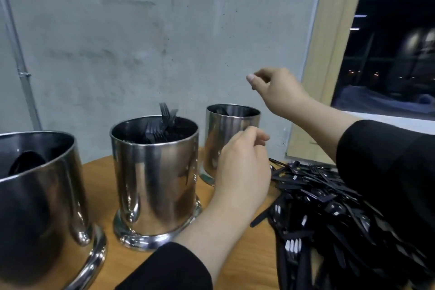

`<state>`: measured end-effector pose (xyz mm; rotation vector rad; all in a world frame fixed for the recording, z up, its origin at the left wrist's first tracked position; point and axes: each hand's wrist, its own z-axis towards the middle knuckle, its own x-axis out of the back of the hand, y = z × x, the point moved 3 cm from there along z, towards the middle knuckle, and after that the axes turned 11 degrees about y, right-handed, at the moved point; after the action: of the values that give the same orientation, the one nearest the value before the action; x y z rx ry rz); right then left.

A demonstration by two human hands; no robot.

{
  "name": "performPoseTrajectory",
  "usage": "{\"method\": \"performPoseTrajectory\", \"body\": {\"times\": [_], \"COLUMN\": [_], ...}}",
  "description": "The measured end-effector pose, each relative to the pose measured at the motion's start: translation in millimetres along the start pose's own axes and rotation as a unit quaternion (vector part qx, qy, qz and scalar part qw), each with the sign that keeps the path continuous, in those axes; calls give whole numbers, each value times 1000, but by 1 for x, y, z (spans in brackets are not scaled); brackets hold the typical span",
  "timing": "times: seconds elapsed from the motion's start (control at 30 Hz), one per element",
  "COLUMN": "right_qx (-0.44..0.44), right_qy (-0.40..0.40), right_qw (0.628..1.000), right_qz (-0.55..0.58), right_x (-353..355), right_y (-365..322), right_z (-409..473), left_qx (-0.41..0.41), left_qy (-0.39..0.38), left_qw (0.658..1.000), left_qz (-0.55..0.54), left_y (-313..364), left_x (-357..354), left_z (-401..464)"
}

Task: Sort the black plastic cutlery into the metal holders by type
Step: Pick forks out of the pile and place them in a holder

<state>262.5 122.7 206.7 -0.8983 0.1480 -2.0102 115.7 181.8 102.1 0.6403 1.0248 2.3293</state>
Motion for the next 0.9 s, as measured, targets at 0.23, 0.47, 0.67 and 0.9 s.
{"method": "performPoseTrajectory", "body": {"times": [0.23, 0.47, 0.67, 0.9], "right_qx": [49, 11, -61, -37], "right_qy": [-39, -105, -136, -266], "right_qw": [994, 986, 977, 944], "right_qz": [-91, -132, -150, -189], "right_x": [139, 247, 282, 267], "right_y": [38, 110, 142, 131], "right_z": [-145, -293, -324, -332], "left_qx": [-188, -335, -323, -230], "left_qy": [-158, -269, -332, -237], "left_qw": [969, 901, 873, 937], "left_qz": [39, 65, 152, 116], "left_y": [40, 96, 113, 103], "left_x": [-36, -52, -60, -59], "left_z": [-80, -160, -184, -177]}}
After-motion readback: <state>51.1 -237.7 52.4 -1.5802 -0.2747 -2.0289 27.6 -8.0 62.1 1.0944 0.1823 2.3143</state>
